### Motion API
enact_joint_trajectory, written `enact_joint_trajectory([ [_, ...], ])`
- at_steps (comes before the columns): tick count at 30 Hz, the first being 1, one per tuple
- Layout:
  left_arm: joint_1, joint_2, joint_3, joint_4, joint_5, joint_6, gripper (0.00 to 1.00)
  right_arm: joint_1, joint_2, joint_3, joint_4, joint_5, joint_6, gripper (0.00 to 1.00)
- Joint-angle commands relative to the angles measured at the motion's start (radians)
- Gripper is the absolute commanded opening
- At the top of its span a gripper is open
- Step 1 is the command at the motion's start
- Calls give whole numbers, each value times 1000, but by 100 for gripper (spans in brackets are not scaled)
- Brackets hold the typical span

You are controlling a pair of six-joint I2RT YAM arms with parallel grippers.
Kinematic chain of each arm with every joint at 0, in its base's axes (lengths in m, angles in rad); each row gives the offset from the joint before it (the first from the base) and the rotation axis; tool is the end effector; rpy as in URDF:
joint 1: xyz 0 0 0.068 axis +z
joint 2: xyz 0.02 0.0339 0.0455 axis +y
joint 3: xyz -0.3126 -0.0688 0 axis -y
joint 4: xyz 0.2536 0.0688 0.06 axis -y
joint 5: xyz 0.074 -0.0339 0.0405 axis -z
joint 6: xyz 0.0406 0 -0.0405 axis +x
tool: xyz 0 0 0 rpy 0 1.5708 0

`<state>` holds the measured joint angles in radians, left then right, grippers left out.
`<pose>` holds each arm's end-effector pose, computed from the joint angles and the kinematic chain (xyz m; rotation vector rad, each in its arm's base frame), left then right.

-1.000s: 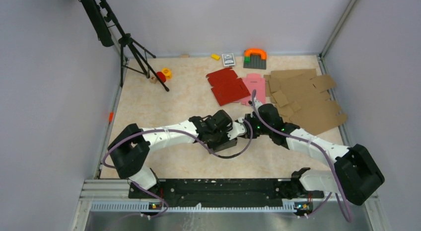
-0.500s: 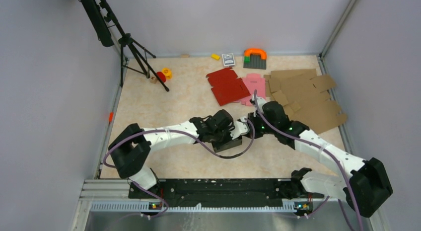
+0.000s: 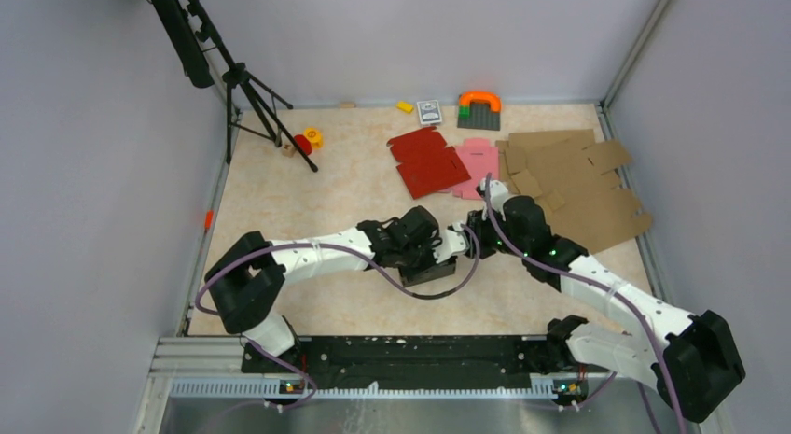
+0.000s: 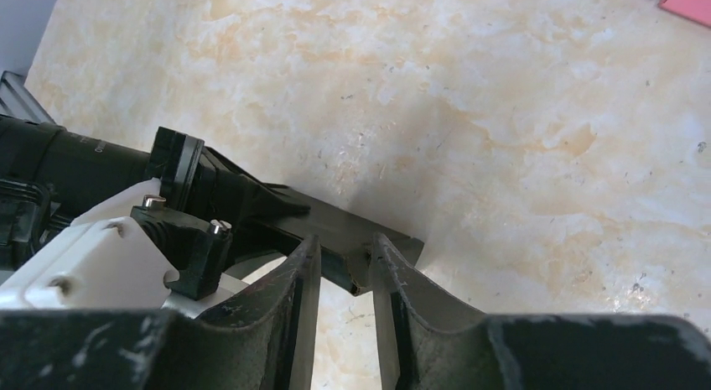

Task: Fold the paper box
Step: Close the paper box at the center of the board.

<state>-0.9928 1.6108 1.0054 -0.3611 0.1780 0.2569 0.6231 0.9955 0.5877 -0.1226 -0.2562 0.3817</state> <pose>0.1797 -0.2886 0.2371 1.5762 2.0620 -0.5069 0.1598 0.1275 0.2730 -0.4258 2.1634 0.8548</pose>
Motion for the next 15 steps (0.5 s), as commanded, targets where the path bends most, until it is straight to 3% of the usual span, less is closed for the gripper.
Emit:
enact_joint_trajectory([
  [1,-2,42,10,43,-10,-32,29,30,21,5,80,-161,-26,30],
  [5,-2,42,16,37,-12,-35,29,32,48,8,60,-189,-25,36],
  [11,-3,44,10,47,-6,-39,30,27,-58,-87,126,-131,30,33],
  [15,-1,39,0,52,-12,-41,38,-3,-114,-153,212,-140,83,36],
])
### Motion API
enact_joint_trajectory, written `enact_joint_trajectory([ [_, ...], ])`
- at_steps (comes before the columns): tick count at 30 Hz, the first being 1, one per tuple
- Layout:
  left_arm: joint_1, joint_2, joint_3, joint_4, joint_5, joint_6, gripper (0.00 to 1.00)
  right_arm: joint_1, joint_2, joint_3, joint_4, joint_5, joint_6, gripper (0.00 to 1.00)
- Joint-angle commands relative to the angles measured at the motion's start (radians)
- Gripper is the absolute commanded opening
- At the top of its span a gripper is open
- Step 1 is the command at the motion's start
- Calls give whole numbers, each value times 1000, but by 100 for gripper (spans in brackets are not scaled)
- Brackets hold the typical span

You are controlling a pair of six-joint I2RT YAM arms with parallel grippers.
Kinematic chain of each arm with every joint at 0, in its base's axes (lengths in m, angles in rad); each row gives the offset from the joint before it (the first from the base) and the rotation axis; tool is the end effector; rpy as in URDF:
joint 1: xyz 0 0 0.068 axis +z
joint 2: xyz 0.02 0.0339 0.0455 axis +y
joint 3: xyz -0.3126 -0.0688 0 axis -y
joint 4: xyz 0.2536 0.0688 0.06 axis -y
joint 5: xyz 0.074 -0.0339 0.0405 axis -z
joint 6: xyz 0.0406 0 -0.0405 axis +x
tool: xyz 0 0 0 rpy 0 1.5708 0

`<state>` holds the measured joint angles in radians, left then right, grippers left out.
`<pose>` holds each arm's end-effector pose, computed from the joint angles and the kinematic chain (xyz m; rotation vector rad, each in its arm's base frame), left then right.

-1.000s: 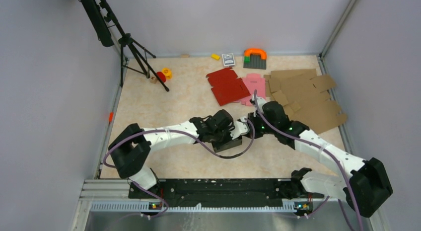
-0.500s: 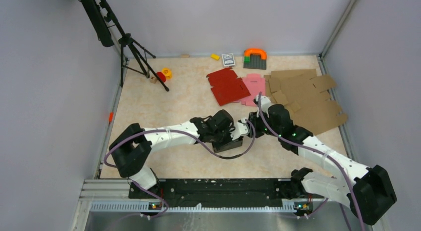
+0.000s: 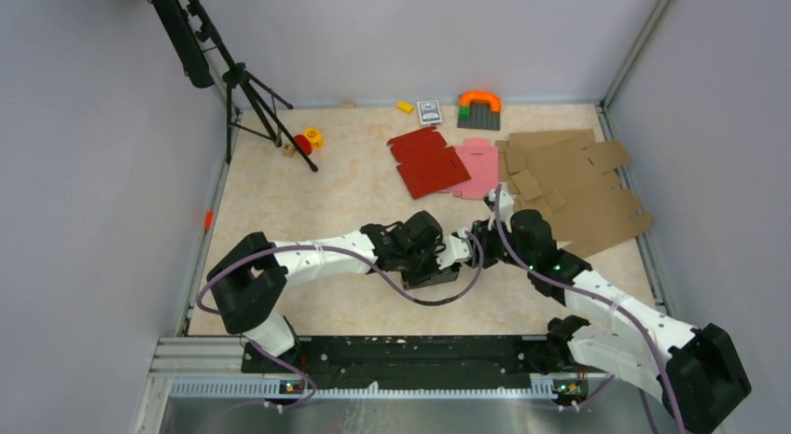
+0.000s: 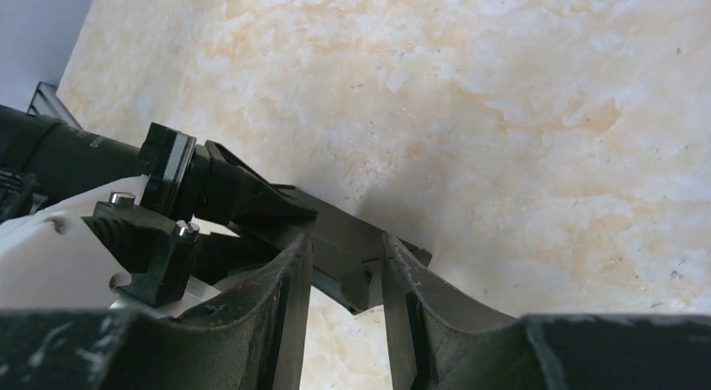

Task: Fold the paper box
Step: Close the paper box at the center of the board.

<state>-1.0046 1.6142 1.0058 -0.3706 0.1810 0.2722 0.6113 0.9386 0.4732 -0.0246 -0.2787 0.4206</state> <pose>0.1760 -0.2905 0.2355 1.6114 2.0505 -0.5054 0.1480 0.1174 0.2523 -0.3873 2.1368 0.9045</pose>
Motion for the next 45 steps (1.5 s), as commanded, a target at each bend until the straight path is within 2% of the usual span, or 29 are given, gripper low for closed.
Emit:
enact_joint_trajectory([
  [1,11,32,-3,62,-18,-56,41,8,-50,-38,116,-122,46,36],
  [4,11,17,-11,73,-29,-57,49,7,-39,-37,129,-136,53,37],
  [11,15,-7,-6,70,-19,-57,57,4,-71,-33,69,-126,52,43],
  [17,29,-36,-12,66,12,-55,70,-7,-64,-26,63,-142,68,45],
  [20,42,-54,-21,69,13,-57,70,-10,-66,-21,57,-150,75,45],
  [30,67,-136,-78,104,43,-77,57,-33,-86,-14,28,-177,86,46],
  [34,67,-151,-88,111,32,-83,62,-33,-75,-4,-10,-193,62,50],
  [38,67,-164,-99,116,31,-82,64,-33,-51,28,-58,-145,3,55],
  [45,70,-181,-116,112,16,-77,63,-31,5,111,-139,-82,-111,46],
])
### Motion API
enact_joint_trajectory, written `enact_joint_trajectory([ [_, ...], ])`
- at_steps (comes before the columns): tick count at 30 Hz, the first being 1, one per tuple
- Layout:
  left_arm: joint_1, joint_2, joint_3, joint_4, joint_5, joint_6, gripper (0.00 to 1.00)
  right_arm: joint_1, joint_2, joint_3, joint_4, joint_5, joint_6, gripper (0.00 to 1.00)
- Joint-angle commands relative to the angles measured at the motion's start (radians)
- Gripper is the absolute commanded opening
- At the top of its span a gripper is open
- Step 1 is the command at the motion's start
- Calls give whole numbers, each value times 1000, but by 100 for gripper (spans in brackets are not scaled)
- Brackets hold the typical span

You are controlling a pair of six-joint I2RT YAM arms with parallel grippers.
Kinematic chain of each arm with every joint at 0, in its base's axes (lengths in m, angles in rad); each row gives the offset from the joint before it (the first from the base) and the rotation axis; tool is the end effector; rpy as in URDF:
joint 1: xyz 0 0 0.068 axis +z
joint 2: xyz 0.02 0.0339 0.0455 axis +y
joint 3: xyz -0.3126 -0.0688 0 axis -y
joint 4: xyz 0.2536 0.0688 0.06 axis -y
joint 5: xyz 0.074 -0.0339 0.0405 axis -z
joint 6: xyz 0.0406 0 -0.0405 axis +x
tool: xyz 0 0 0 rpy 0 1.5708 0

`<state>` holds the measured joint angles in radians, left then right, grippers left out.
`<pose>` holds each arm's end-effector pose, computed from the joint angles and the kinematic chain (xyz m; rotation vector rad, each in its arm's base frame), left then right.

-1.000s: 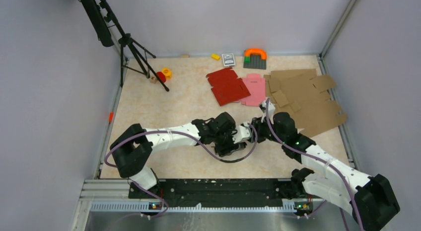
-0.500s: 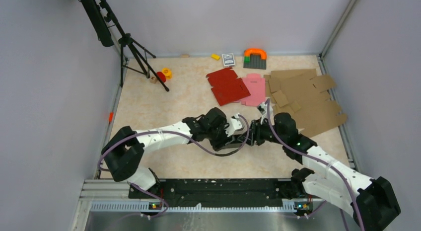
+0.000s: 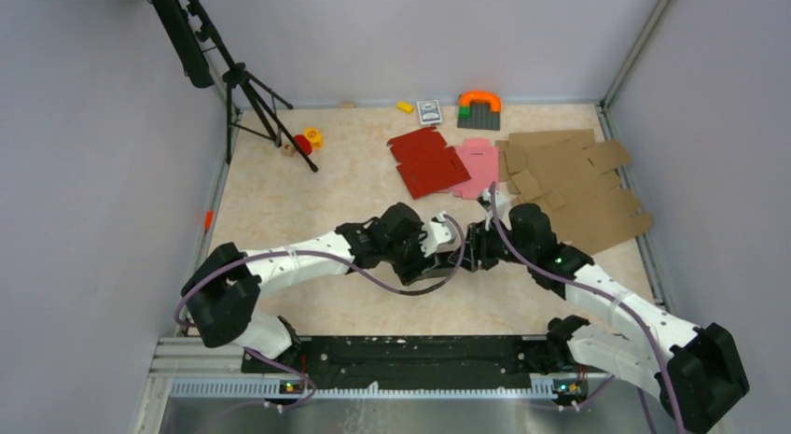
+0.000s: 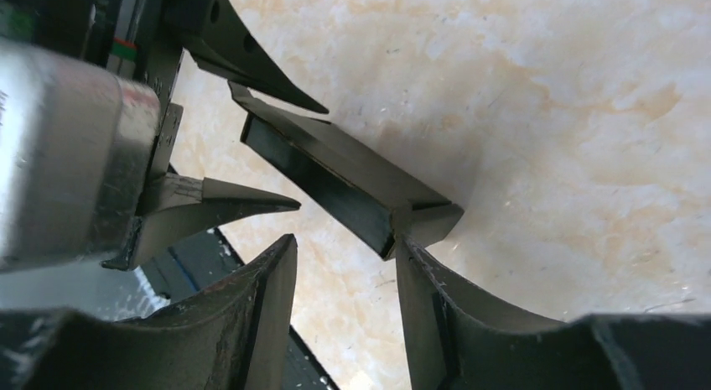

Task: Fold the paper box
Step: Close the paper box at the center of the board.

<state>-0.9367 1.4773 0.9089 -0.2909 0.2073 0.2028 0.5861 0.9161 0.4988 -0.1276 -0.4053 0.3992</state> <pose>0.1776 -0.2556 0.2527 1.4237 2.0440 -0.5735 0.1419 0.1134 0.2558 -0.4631 2.1871 0.9936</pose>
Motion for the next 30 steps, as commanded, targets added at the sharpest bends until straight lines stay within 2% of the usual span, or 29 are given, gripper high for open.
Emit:
enact_joint_trajectory([
  [1,4,-44,-23,34,-14,-8,62,-7,31,89,-38,55,-97,45],
  [6,8,-61,-61,69,-17,-5,60,15,58,124,-62,77,-129,41],
  [12,15,-156,-207,259,-4,-3,59,59,90,147,-91,141,-150,40],
  [16,28,-192,-240,304,23,-3,56,81,121,165,-103,152,-161,37],
  [18,34,-192,-240,308,28,-1,53,92,128,172,-110,162,-165,34],
  [23,39,-177,-232,304,50,2,36,112,142,188,-120,198,-171,33],
  [30,39,-171,-224,295,56,14,32,138,178,234,-162,341,-173,35],
])
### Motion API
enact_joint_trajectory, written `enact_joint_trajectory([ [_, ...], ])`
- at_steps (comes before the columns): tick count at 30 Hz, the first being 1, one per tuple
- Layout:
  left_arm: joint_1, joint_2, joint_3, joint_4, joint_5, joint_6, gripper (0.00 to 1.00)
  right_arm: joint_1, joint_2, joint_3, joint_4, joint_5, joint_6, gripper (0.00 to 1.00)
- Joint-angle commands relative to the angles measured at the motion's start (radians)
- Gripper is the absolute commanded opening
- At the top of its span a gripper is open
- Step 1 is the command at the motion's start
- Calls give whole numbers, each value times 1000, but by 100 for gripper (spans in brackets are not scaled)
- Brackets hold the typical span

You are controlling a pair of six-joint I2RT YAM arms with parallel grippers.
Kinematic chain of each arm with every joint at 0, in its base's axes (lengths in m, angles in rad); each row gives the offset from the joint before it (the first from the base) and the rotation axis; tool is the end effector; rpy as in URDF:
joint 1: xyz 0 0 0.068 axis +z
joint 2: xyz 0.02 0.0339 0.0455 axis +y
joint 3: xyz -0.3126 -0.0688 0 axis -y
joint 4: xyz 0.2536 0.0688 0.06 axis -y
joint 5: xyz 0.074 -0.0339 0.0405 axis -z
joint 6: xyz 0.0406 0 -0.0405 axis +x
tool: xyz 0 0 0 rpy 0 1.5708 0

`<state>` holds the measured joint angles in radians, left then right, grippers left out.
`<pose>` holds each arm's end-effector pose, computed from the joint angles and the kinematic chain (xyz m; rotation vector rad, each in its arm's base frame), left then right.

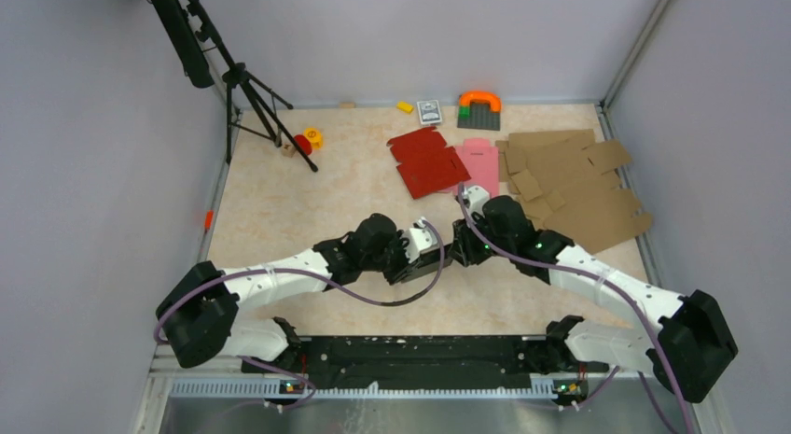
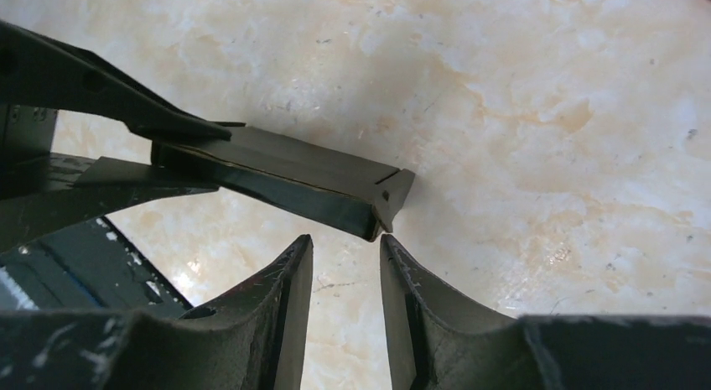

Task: Fold the paper box
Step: Close the paper box at the center of the board.

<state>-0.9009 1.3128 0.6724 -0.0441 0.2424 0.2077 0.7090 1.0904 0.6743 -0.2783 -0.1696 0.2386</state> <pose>0.1583 -0.2156 0.2406 1.3284 1.8924 -0.6366 0.1620 0.1480 0.2701 -0.6379 2.2606 0.6793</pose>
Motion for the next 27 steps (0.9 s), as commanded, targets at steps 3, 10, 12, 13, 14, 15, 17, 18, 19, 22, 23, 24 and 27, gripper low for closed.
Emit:
enact_joint_trajectory([
  [3,5,-6,15,49,27,11,30,15,15,74,-11,117,-31,35],
  [10,5,1,25,12,30,17,26,15,72,94,4,76,-75,31],
  [12,5,2,27,11,29,18,26,16,88,106,-1,77,-87,28],
  [13,5,1,28,9,29,18,26,15,98,113,-10,77,-95,26],
  [14,5,1,28,7,29,18,25,15,104,119,-17,79,-99,26],
  [15,5,1,30,6,31,19,25,15,110,120,-17,75,-103,26],
  [17,5,0,28,7,37,19,25,15,115,120,-6,71,-101,26],
  [18,4,0,28,8,39,20,25,15,115,119,3,68,-99,26],
  [19,5,-1,29,7,41,21,25,16,116,119,12,65,-96,25],
  [22,5,2,30,2,43,21,24,17,124,125,19,60,-85,18],
  [23,5,1,31,2,43,21,24,17,128,129,17,59,-81,15],
  [24,5,1,32,1,43,21,24,17,132,135,7,61,-70,10],
  [27,5,4,40,-11,42,21,24,17,140,176,-50,61,-14,0],
])
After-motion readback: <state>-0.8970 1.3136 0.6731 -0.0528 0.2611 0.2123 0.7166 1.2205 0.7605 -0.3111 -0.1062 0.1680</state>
